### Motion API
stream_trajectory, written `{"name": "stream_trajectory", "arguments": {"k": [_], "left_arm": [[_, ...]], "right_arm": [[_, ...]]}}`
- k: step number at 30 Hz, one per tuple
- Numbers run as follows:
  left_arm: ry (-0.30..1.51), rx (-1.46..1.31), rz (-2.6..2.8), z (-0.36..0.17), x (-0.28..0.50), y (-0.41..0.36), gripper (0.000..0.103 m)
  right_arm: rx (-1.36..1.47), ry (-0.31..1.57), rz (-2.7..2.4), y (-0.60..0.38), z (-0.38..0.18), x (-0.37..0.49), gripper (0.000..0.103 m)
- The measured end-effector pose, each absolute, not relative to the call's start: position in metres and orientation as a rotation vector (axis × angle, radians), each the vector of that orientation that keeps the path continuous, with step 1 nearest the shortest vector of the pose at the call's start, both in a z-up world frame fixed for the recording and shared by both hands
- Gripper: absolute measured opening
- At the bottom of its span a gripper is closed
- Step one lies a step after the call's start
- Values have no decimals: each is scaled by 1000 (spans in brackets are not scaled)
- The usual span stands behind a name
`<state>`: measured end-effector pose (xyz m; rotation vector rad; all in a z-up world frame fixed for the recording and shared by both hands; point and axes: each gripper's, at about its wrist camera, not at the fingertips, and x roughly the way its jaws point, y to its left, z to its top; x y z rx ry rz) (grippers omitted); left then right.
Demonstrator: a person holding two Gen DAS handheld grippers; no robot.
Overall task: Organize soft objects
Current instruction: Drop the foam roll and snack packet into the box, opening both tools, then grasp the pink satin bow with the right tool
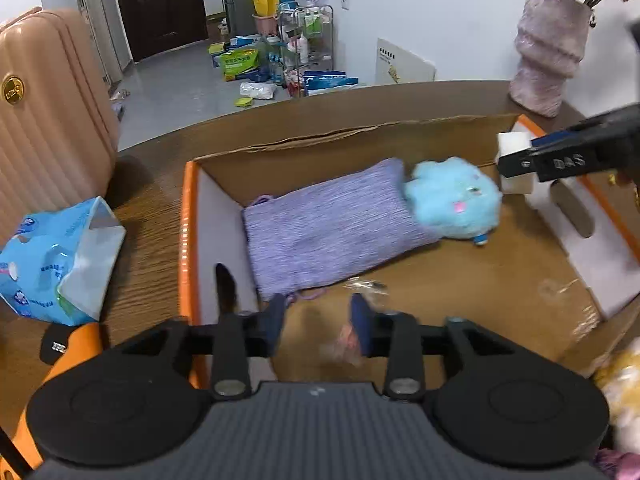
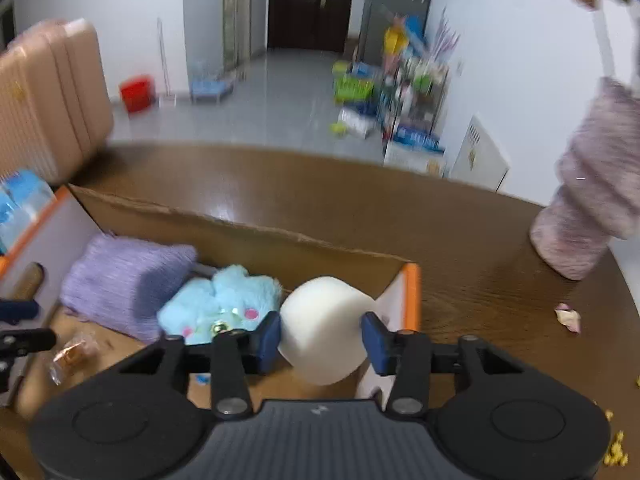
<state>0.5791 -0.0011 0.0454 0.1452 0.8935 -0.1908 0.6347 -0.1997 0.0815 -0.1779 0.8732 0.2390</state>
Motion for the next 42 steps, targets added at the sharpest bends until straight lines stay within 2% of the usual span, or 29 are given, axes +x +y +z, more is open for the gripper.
{"name": "stream_trajectory", "arguments": {"k": [1, 5, 8, 10, 11, 16, 19, 22, 27, 33, 42], "left_arm": [[887, 142, -193, 46, 578, 2, 48], [856, 125, -195, 59, 567, 17, 58], [838, 99, -211, 72, 557, 28, 60], [818, 86, -209, 82, 543, 31, 68], [799, 81, -204, 87, 532, 33, 73], [759, 66, -223, 117, 477, 35, 74], [695, 65, -227, 138, 434, 37, 81], [622, 76, -210, 146, 383, 38, 83], [522, 39, -211, 126, 288, 34, 89], [525, 65, -218, 90, 203, 13, 90], [533, 25, -242, 62, 148, -7, 92]], "right_arm": [[-185, 883, 244, -195, 77, 641, 55], [-204, 837, 207, -184, 77, 641, 59], [-201, 775, 171, -191, 95, 626, 67], [-179, 756, 188, -201, 110, 607, 68], [-169, 743, 202, -207, 117, 593, 68], [-170, 692, 249, -237, 143, 513, 71], [-164, 647, 252, -253, 159, 457, 82], [-136, 580, 272, -265, 166, 397, 83], [-71, 468, 311, -272, 149, 292, 85], [29, 440, 313, -269, 106, 197, 86], [153, 504, 265, -287, 51, 118, 86]]}}
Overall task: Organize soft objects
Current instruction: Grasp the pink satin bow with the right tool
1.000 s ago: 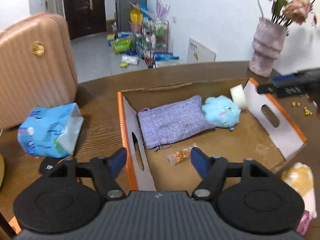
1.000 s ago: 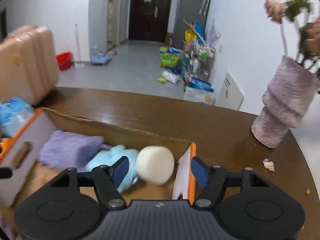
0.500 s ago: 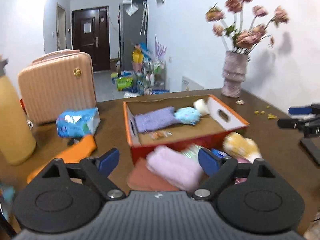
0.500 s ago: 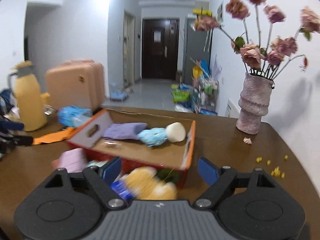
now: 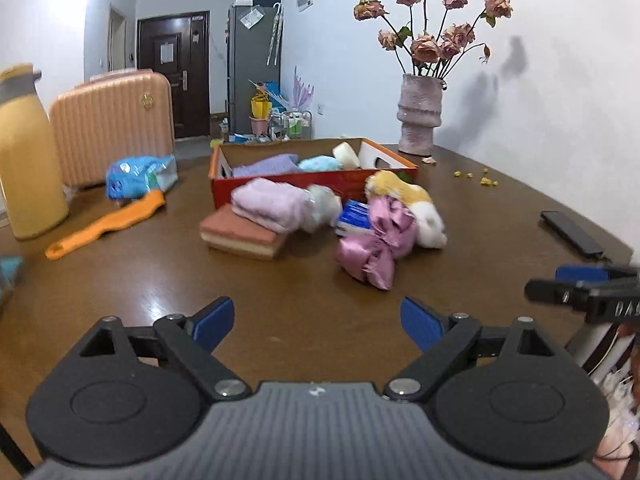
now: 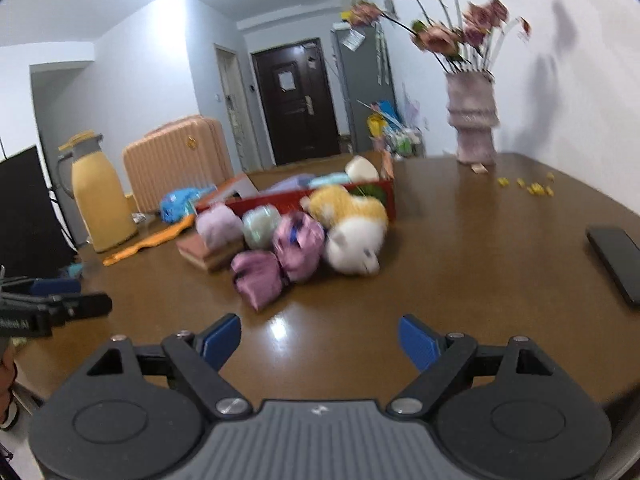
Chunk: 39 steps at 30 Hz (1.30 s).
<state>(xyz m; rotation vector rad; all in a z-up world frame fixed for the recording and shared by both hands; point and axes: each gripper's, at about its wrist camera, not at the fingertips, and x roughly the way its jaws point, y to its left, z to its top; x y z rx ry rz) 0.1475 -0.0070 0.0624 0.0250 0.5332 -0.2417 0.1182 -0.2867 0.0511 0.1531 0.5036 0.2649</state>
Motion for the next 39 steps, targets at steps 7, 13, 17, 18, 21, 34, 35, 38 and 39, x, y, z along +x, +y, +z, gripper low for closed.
{"name": "stream_trajectory", "arguments": {"k": [7, 13, 17, 18, 21, 34, 35, 38, 39], "left_arm": [[544, -9, -329, 35, 204, -59, 91], [560, -79, -269, 11, 280, -74, 48], [621, -165, -328, 5, 281, -45, 32], [620, -158, -332, 6, 278, -38, 32], [600, -159, -335, 12, 274, -20, 36], [644, -299, -415, -3, 293, 7, 25], [644, -292, -403, -2, 290, 7, 25], [654, -294, -387, 3, 279, 8, 24], [655, -294, -386, 4, 273, 8, 24]], "right_arm": [[169, 489, 232, -299, 49, 112, 84], [161, 497, 224, -301, 49, 136, 81], [135, 504, 227, -292, 53, 166, 77], [143, 497, 242, -287, 55, 175, 75], [176, 495, 301, -268, 58, 210, 71], [238, 704, 368, -206, 14, 311, 12], [240, 705, 376, -205, 13, 306, 12], [217, 692, 399, -205, 9, 281, 11], [222, 692, 406, -206, 7, 273, 11]]}}
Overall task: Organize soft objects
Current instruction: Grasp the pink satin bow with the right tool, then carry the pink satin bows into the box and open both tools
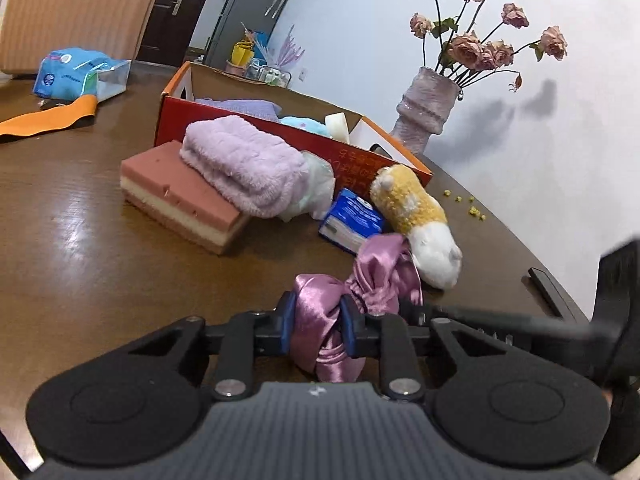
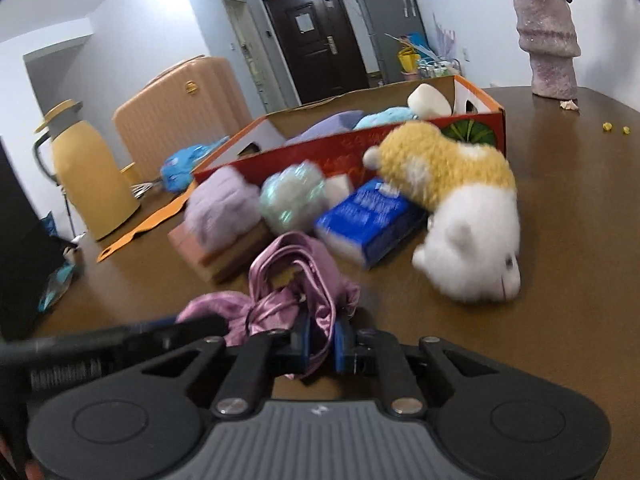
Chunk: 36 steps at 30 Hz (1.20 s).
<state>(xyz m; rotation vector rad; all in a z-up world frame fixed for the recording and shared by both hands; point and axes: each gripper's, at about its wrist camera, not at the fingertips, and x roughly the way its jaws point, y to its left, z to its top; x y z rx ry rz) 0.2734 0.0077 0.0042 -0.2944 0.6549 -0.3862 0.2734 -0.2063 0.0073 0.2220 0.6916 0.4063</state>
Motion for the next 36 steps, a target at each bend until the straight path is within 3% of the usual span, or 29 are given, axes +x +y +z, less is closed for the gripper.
{"name": "stream_trajectory", "arguments": {"k": [5, 7, 9, 16, 20, 22, 23, 25, 27, 30, 36], "left_arm": [[657, -305, -374, 8, 243, 10, 23], [663, -297, -391, 8, 231, 10, 25], [658, -282, -364, 10, 222, 10, 35], [617, -327, -326, 24, 207, 15, 40], [688, -325, -277, 11, 216, 5, 40], [700, -341, -282, 6, 215, 5, 40], [704, -346, -292, 5, 215, 5, 35], [699, -341, -319, 5, 213, 5, 29], [694, -330, -330, 8, 216, 2, 25], [697, -356, -358, 25, 223, 0, 23], [477, -259, -403, 105, 295, 10, 23]], "right_arm": [[241, 701, 464, -214, 8, 229, 10], [215, 685, 479, -216, 12, 210, 15], [225, 660, 478, -227, 16, 197, 18], [263, 502, 504, -249, 43, 194, 40], [261, 561, 528, -224, 26, 222, 41], [269, 583, 504, -218, 15, 224, 41], [277, 581, 496, -217, 12, 222, 39], [306, 591, 495, -221, 9, 222, 19], [294, 599, 500, -223, 9, 222, 11], [318, 591, 513, -226, 23, 223, 10], [342, 425, 557, -226, 99, 283, 10]]}}
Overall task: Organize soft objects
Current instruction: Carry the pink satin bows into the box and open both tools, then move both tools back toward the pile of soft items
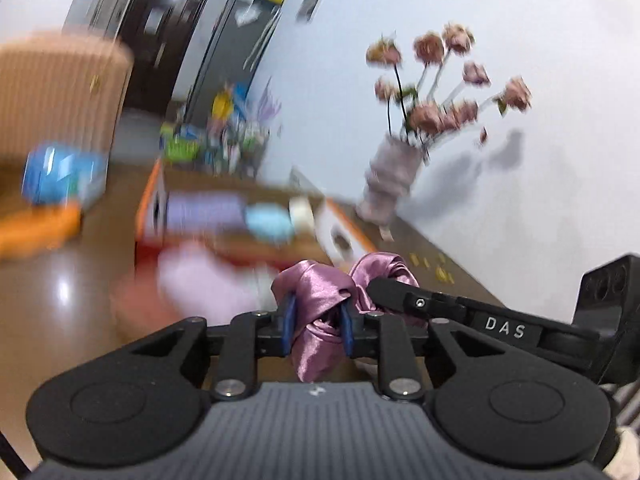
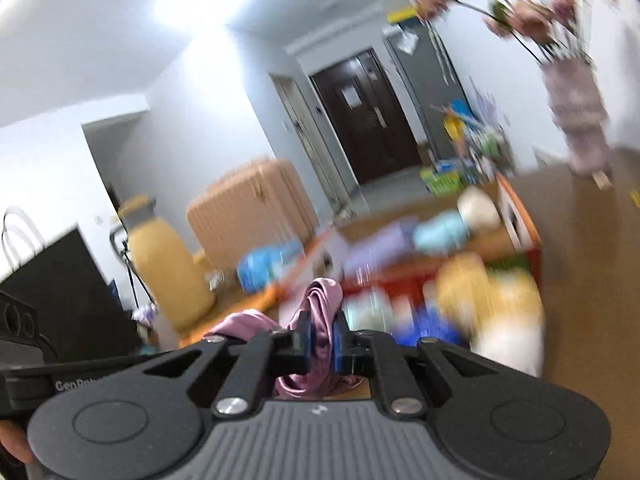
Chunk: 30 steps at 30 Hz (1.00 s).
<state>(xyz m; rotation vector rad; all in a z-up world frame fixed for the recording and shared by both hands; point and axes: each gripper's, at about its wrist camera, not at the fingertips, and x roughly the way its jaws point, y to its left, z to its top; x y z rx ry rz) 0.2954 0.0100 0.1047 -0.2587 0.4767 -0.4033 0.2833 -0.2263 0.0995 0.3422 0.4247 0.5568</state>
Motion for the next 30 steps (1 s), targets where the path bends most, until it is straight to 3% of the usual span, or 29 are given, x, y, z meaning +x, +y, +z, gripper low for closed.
{"name": "stream_trajectory", "arguments": {"k": [5, 10, 12, 14, 16, 18, 19, 26, 30], "left_arm": [[529, -171, -337, 117, 412, 24, 23], [664, -84, -224, 80, 483, 26, 23], [703, -28, -220, 65, 485, 25, 29], [686, 4, -240, 58, 474, 26, 43], [640, 34, -242, 60, 463, 30, 48], [609, 32, -241, 68, 457, 36, 54], [593, 23, -241, 74, 453, 40, 55], [496, 30, -177, 108, 399, 51, 72], [440, -4, -163, 104, 334, 52, 86]], "right_arm": [[276, 484, 543, -186, 127, 403, 10], [247, 654, 508, -149, 86, 499, 11], [251, 732, 499, -139, 66, 513, 12], [221, 743, 496, -131, 55, 509, 14], [195, 742, 498, -127, 50, 504, 20], [188, 752, 513, -128, 46, 500, 55], [185, 755, 513, -130, 47, 496, 60], [85, 592, 499, -162, 100, 421, 60], [71, 480, 487, -188, 126, 360, 70]]}}
